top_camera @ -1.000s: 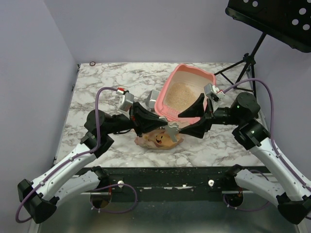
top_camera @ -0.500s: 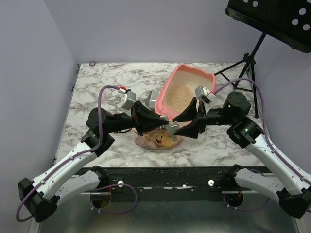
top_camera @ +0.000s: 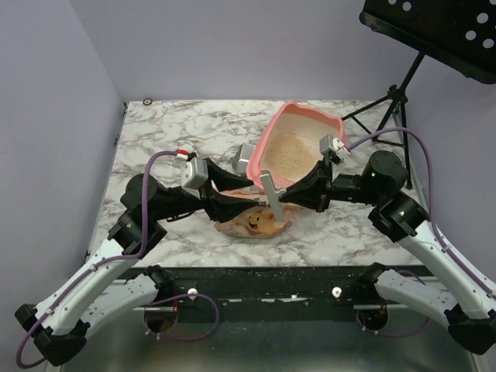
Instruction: Fill the litter box with clean litter
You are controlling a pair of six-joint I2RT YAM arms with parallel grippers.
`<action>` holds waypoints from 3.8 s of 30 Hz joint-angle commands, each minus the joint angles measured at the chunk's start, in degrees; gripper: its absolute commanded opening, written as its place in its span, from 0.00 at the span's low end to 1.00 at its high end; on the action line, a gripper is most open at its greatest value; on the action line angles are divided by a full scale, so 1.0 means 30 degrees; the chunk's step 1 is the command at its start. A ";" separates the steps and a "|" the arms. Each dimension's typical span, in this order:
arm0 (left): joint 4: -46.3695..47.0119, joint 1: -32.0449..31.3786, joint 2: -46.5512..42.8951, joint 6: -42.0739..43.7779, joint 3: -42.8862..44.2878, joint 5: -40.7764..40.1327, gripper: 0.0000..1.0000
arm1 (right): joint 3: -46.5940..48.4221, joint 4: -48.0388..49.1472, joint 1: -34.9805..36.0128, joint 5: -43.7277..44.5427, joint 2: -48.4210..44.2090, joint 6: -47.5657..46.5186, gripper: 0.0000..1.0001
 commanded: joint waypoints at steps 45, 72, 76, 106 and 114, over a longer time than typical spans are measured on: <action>-0.9998 0.0384 0.7412 1.1697 -0.1601 -0.7349 0.13 | 0.2205 -0.3166 -0.0063 0.5110 0.4699 -0.5030 0.00; -0.9705 0.0384 0.6299 1.1082 -0.1718 -0.7788 0.14 | 0.1532 -0.3252 -0.0033 0.2881 0.7395 -0.8958 0.00; -0.9676 0.0384 0.6212 1.1023 -0.1747 -0.7847 0.14 | 0.1210 -0.3603 -0.0062 0.3173 0.7542 -0.9075 0.00; -0.9793 0.0384 0.5802 0.9910 -0.1131 -0.8784 0.17 | 0.2673 -1.2157 0.0931 0.6806 0.7891 -1.3704 0.00; -0.9821 0.0384 0.5625 0.9939 -0.1162 -0.8989 0.19 | 0.2967 -1.2276 0.1929 0.7392 0.9270 -1.3939 0.00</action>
